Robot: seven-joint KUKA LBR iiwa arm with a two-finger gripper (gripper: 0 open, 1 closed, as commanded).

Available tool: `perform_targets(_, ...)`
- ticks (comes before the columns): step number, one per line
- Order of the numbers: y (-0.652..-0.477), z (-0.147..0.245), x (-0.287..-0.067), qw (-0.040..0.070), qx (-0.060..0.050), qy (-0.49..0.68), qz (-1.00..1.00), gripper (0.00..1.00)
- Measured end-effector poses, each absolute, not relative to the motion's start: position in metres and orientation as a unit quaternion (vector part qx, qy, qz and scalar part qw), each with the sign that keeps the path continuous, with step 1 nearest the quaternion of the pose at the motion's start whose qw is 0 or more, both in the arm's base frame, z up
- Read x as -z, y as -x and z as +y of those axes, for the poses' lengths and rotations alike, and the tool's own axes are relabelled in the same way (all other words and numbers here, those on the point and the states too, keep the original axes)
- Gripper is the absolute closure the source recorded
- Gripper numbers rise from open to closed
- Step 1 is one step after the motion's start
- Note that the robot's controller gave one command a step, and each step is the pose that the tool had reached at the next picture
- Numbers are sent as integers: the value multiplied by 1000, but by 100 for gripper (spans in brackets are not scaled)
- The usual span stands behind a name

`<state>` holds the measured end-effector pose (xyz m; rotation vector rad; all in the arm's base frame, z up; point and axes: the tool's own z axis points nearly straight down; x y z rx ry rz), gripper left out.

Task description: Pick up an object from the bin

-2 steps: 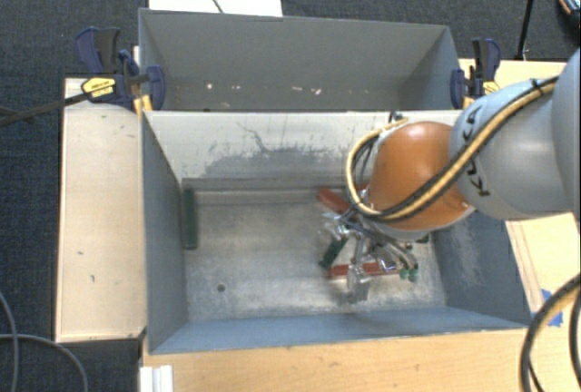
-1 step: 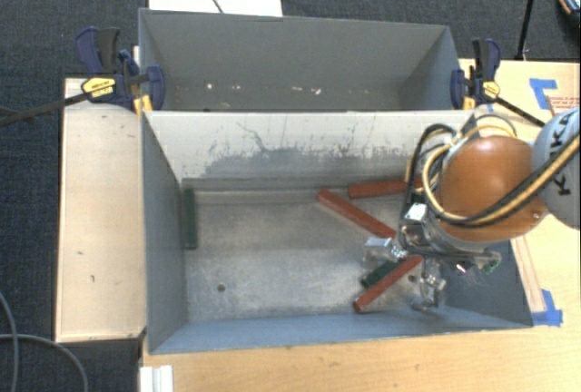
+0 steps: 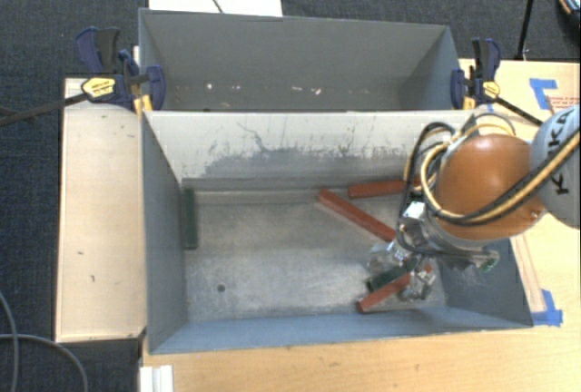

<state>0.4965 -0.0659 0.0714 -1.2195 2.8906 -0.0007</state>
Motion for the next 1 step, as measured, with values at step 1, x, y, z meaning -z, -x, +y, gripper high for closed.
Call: perform_targets(1,-504,-34,-213,5,2,404,915,100)
